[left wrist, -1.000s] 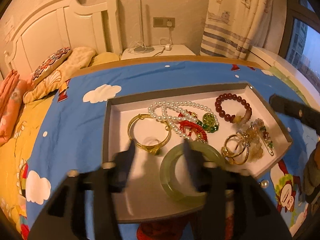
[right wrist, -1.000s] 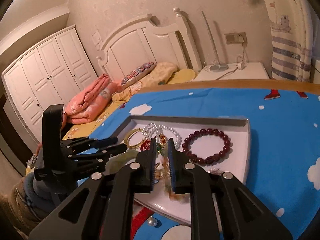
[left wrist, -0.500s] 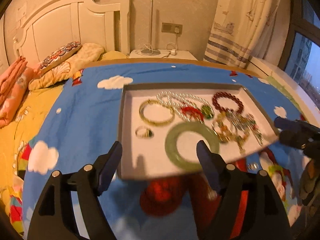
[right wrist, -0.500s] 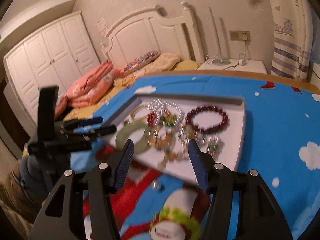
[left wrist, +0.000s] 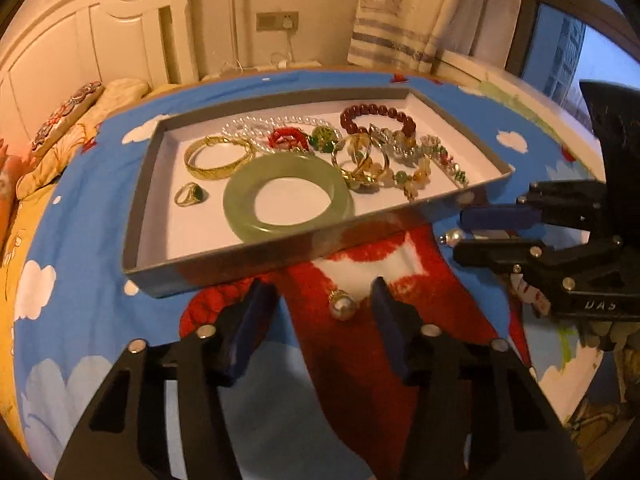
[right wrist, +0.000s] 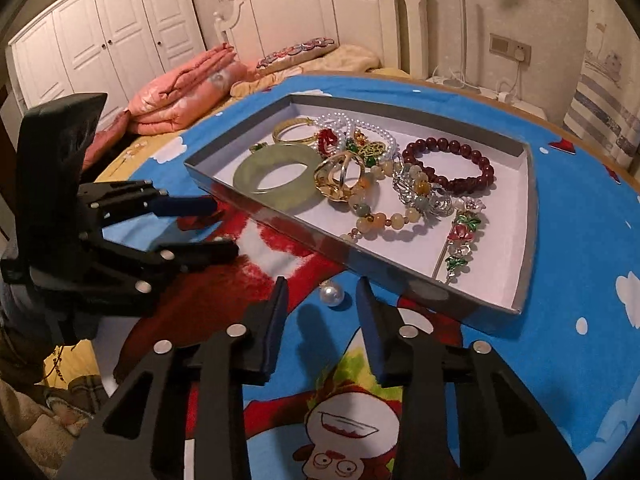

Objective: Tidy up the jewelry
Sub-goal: 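Drop the beaded bracelet and gold ring into the tray with both grippers, then grasp the pearl earring with the left gripper and drop it into the tray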

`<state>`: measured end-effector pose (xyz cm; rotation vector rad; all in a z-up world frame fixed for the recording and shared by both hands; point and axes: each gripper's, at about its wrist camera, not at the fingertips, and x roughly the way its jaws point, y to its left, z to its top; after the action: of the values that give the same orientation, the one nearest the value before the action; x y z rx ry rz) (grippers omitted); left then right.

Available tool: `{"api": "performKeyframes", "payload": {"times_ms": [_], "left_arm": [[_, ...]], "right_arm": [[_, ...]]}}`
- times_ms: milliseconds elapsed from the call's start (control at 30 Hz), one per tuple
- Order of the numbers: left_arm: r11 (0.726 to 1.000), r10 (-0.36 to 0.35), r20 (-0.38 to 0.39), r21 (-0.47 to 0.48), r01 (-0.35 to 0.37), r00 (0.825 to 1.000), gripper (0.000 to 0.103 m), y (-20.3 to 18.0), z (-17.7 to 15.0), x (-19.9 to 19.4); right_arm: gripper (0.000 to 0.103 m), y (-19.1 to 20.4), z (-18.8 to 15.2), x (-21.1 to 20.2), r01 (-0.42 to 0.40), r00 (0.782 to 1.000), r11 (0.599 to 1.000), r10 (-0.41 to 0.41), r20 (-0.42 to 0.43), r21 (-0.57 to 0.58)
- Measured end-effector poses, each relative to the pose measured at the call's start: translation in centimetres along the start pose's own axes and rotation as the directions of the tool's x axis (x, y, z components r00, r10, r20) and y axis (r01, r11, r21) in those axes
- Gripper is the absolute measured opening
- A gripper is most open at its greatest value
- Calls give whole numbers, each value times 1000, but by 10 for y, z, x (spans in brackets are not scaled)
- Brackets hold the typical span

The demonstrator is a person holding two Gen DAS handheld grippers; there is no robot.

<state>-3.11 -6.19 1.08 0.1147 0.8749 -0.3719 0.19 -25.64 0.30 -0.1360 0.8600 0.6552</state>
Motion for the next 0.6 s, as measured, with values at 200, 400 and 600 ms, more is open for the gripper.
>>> {"api": "performKeyframes", "payload": {"times_ms": [200,400,600], "left_arm": [[999,39,-4,32,-39,999,40,-5,1,4],[999,40,7,28,-41,999,17,-2,1,2],[998,35,16,44,-36,999,13,-6,-1,0]], "right_arm": [[19,3,0,6,32,999,999,-32,-22,-16],[15,4,-1,4,44,999,999,-44,-20,-22],[15,4,-1,2,54,998,998,-54,-13,-20]]}}
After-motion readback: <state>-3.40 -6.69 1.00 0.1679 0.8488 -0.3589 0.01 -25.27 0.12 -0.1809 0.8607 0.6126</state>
